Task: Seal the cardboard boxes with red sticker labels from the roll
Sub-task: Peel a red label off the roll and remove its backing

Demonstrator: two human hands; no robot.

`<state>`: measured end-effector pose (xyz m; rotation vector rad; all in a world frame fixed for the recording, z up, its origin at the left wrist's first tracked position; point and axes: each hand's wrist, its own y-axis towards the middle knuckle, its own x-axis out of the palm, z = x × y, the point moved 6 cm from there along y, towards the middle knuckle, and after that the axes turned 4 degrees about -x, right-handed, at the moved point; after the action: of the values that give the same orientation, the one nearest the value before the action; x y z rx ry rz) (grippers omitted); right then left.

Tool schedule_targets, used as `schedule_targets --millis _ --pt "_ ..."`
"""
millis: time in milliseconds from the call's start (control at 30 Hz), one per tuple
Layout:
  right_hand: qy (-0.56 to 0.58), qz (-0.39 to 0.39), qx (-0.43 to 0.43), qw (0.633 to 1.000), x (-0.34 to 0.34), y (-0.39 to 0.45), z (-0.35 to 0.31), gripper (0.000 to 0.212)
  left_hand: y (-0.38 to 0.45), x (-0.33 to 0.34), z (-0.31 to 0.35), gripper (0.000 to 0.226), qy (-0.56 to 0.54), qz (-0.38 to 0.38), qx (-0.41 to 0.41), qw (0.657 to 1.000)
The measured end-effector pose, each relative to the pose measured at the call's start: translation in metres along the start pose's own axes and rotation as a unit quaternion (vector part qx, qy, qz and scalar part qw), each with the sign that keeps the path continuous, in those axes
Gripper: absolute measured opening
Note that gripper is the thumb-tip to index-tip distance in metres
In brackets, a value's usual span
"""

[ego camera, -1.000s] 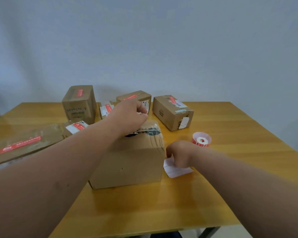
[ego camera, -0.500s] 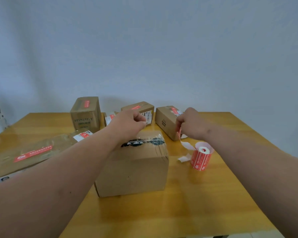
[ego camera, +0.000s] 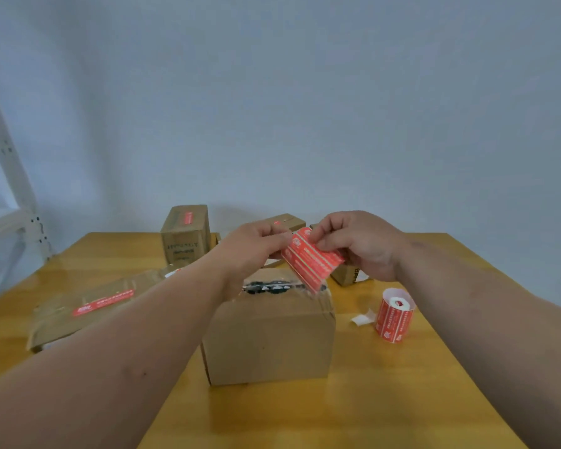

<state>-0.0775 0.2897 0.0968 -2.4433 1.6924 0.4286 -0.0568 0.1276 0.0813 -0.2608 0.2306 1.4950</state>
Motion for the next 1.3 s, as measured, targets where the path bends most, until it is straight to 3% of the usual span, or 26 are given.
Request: schedule_targets --millis 233,700,1100,1300 --pt "0.007 -0.027 0.013 1.000 0.007 0.000 0.005 0.032 -0.003 -0.006 -0.004 0.009 0.031 -0.004 -0.015 0.999" --pt "-0.098 -0.067 -0.010 0.993 0.019 0.005 -0.013 0.008 -0.007 -0.008 0.016 0.016 0.121 -0.035 -0.003 0.992" --pt "-0.155 -0.060 -0.032 0.986 0.022 0.011 -0.017 0.004 0.001 -0.012 0.012 0.032 0.118 -0.007 0.002 0.993" --pt "-0.182 -0.056 -0.052 0.980 0.022 0.014 -0.022 0.007 0.006 -0.015 0.011 0.026 0.106 0.001 0.000 0.994"
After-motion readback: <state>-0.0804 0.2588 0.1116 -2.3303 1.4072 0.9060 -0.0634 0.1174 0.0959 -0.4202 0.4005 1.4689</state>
